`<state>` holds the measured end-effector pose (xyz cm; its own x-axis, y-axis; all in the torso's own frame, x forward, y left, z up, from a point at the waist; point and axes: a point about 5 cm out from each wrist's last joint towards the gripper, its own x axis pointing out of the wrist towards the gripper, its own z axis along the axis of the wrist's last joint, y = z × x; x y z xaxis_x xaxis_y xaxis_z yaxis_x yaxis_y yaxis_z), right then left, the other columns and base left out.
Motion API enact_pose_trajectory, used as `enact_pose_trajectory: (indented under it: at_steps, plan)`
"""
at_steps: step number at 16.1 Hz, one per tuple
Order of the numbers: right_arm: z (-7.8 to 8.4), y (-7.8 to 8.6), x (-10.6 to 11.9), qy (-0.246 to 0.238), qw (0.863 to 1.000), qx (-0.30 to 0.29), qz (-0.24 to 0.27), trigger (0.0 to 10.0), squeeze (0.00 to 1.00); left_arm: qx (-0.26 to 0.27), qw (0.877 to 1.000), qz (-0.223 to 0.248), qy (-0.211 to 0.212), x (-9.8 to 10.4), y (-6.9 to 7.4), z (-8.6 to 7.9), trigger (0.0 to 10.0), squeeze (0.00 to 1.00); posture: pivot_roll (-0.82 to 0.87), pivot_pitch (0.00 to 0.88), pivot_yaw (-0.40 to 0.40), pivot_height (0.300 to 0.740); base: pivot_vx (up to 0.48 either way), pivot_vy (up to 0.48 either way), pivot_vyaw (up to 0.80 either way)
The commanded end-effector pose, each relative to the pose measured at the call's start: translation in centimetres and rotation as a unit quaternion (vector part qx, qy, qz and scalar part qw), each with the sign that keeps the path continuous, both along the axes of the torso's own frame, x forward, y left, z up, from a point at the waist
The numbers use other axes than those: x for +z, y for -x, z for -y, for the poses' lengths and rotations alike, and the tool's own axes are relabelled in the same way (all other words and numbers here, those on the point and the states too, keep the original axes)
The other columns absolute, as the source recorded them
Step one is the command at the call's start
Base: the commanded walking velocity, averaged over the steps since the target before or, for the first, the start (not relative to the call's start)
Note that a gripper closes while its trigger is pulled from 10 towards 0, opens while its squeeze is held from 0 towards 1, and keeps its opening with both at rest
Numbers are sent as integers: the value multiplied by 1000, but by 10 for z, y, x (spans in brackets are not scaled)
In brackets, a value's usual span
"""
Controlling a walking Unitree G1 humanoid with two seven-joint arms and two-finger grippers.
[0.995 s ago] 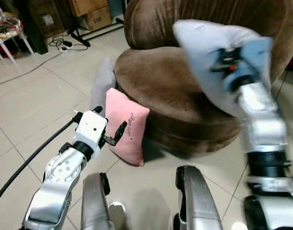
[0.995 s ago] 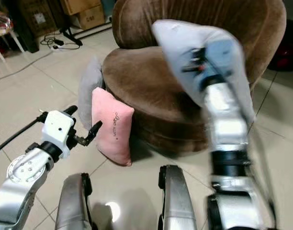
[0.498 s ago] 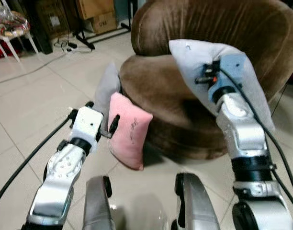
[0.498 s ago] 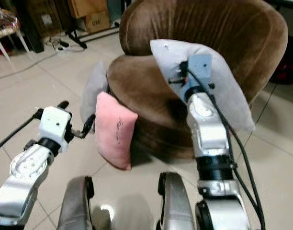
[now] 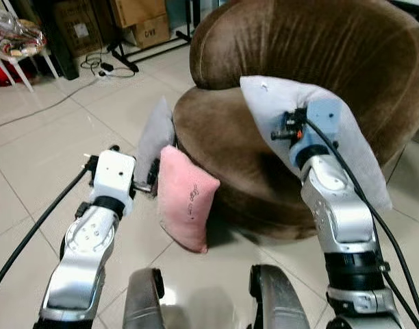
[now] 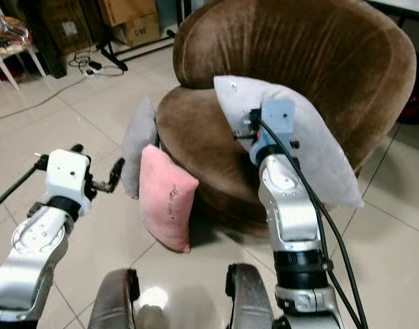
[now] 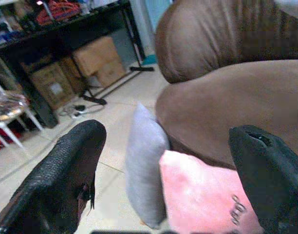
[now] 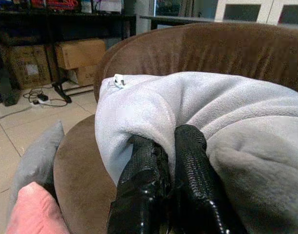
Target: Move the pillow to the sofa from floor
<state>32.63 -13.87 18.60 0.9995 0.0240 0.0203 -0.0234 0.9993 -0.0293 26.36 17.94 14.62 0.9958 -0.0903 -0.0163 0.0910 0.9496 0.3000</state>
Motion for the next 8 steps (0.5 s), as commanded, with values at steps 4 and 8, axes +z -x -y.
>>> enact_pose_trajectory:
  at_steps: [4, 8]
  plan:
    - [5, 7, 1, -4, 1000, -12, -1, 10000, 0, 4, 1000, -4, -9, -4, 7, 3, 10000, 110, -24, 0, -26, 661, 0, 0, 0]
    - [3, 16, -3, -27, 1000, -6, -12, 10000, 0, 23, 999, -20, -10, -12, 13, -1, 10000, 63, -16, 0, -19, 701, 0, 0, 0]
